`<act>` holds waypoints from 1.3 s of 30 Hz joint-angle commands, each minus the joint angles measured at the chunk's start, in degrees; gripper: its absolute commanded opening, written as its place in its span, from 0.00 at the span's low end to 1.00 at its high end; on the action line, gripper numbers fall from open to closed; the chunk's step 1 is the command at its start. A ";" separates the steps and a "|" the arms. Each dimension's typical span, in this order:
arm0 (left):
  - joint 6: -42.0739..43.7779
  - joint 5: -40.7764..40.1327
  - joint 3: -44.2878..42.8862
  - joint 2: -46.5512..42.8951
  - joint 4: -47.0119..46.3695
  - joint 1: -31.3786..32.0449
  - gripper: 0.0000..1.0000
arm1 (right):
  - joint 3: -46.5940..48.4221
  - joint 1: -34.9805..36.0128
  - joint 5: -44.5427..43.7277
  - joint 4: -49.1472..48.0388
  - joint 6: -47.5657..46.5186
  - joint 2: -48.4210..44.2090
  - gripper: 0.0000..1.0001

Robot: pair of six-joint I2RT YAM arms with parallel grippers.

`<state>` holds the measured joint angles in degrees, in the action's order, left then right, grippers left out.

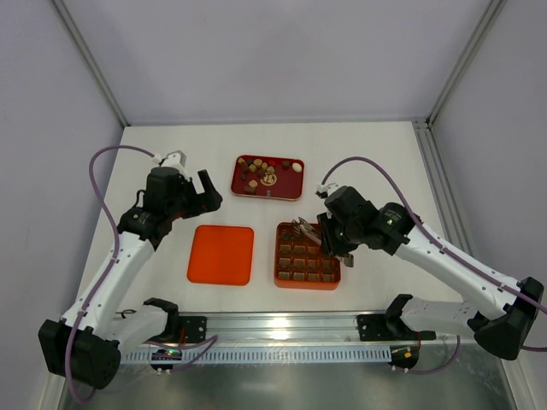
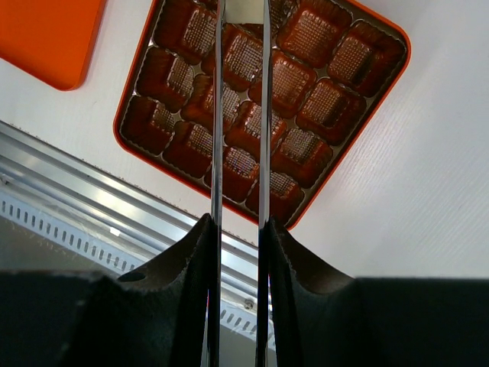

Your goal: Pack the chocolate

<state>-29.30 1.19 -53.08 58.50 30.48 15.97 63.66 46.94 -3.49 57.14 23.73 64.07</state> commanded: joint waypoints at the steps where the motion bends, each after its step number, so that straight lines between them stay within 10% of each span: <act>1: 1.00 0.48 0.17 0.04 -0.95 -0.15 1.00 | -0.72 0.70 -1.96 -1.77 1.59 -0.35 0.29; 30: 1.00 0.57 0.17 0.12 -0.95 -0.15 1.00 | 5.24 1.58 -5.48 -1.42 -0.52 1.75 0.43; 39: 0.91 0.74 0.34 0.12 -0.95 -0.15 1.00 | 21.31 -1.32 -3.90 -7.57 -7.72 19.22 0.43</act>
<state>-29.30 1.34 -53.06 58.54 30.48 15.97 79.75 46.92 -7.62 54.72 19.97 77.82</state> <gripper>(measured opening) 0.996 0.434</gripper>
